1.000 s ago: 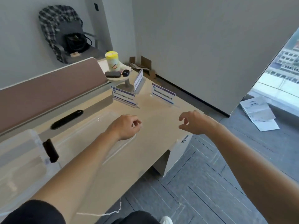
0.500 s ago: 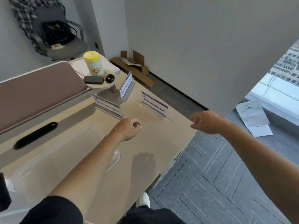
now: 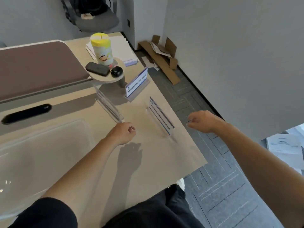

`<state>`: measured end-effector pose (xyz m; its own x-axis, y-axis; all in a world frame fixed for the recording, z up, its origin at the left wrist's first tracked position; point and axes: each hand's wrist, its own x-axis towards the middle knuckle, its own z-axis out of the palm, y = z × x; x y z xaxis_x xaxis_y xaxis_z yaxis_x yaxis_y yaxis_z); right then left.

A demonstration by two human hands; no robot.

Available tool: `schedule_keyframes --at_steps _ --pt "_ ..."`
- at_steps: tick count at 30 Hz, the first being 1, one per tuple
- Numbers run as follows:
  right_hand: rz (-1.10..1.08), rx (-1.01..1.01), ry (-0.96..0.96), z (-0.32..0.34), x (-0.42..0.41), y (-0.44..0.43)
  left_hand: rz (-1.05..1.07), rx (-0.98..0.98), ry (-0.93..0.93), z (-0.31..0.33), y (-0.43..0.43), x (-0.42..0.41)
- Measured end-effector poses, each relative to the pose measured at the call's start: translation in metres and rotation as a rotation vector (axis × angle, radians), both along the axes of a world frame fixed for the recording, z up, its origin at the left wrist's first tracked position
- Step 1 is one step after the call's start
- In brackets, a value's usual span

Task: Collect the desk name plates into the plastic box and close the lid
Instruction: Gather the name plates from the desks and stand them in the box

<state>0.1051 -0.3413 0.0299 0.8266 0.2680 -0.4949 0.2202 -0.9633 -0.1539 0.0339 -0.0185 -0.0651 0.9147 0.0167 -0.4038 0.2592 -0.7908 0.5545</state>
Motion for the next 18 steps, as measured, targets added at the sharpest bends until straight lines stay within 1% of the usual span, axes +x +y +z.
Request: schedule_keyframes --at_steps 5,9,13,18 --pt "0.206 0.098 0.055 -0.013 0.086 0.009 0.308 -0.057 -0.03 -0.002 -0.036 0.007" --pt "0.304 0.192 0.114 -0.019 0.126 0.027 0.477 -0.122 -0.054 0.006 -0.065 0.001" --pt "0.319 0.266 0.153 -0.028 0.141 0.05 0.571 -0.248 -0.017 0.004 -0.096 -0.005" --pt "0.364 0.292 0.183 -0.054 0.155 0.075 0.593 -0.369 0.017 -0.006 -0.15 0.003"
